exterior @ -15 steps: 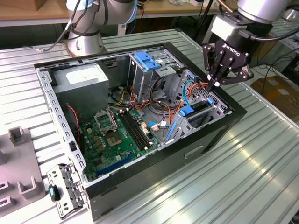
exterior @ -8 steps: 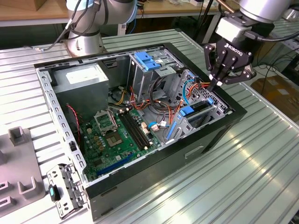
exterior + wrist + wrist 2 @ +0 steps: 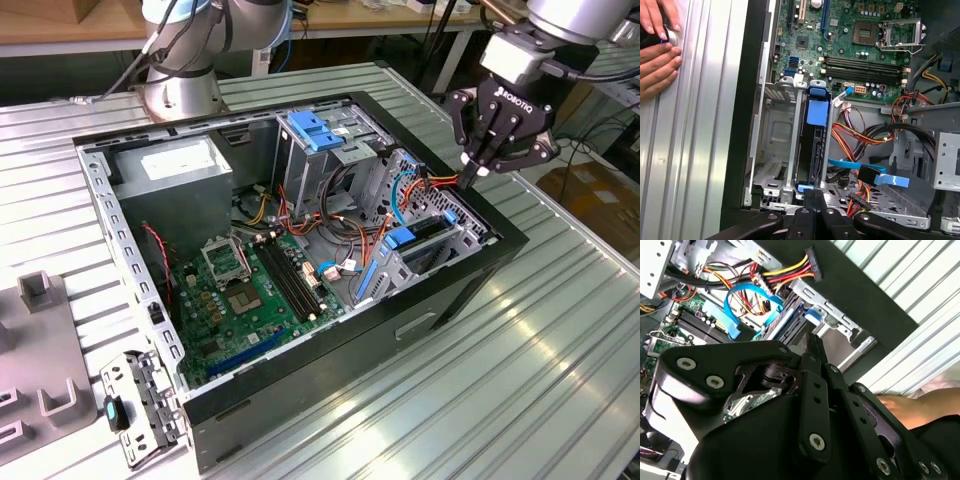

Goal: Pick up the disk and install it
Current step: 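Insert the first disk wire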

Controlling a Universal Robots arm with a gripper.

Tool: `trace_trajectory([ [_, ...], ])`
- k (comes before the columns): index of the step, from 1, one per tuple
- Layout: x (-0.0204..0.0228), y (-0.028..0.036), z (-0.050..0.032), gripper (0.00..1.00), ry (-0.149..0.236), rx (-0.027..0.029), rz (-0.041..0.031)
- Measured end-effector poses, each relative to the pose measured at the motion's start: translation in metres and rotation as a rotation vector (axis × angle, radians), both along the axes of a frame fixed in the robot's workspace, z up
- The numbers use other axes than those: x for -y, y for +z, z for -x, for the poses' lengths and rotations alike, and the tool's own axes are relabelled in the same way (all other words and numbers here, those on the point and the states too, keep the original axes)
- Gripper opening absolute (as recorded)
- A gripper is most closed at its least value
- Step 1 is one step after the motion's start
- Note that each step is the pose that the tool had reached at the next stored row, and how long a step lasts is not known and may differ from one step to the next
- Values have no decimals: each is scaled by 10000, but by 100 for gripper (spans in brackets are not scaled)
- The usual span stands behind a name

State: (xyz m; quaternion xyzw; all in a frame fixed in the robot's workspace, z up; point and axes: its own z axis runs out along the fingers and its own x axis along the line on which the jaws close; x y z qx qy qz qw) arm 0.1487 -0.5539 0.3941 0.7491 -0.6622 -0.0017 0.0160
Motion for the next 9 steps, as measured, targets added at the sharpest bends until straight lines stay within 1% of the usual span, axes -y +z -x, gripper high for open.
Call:
trace_trajectory([
  [3,-27,1,-43,11,100,-1,3],
  [5,-30,0,-47,11,293,-2,2],
  [6,-31,1,-48,11,661,-1,3],
  [9,-31,0,-49,11,1317,-1,3],
])
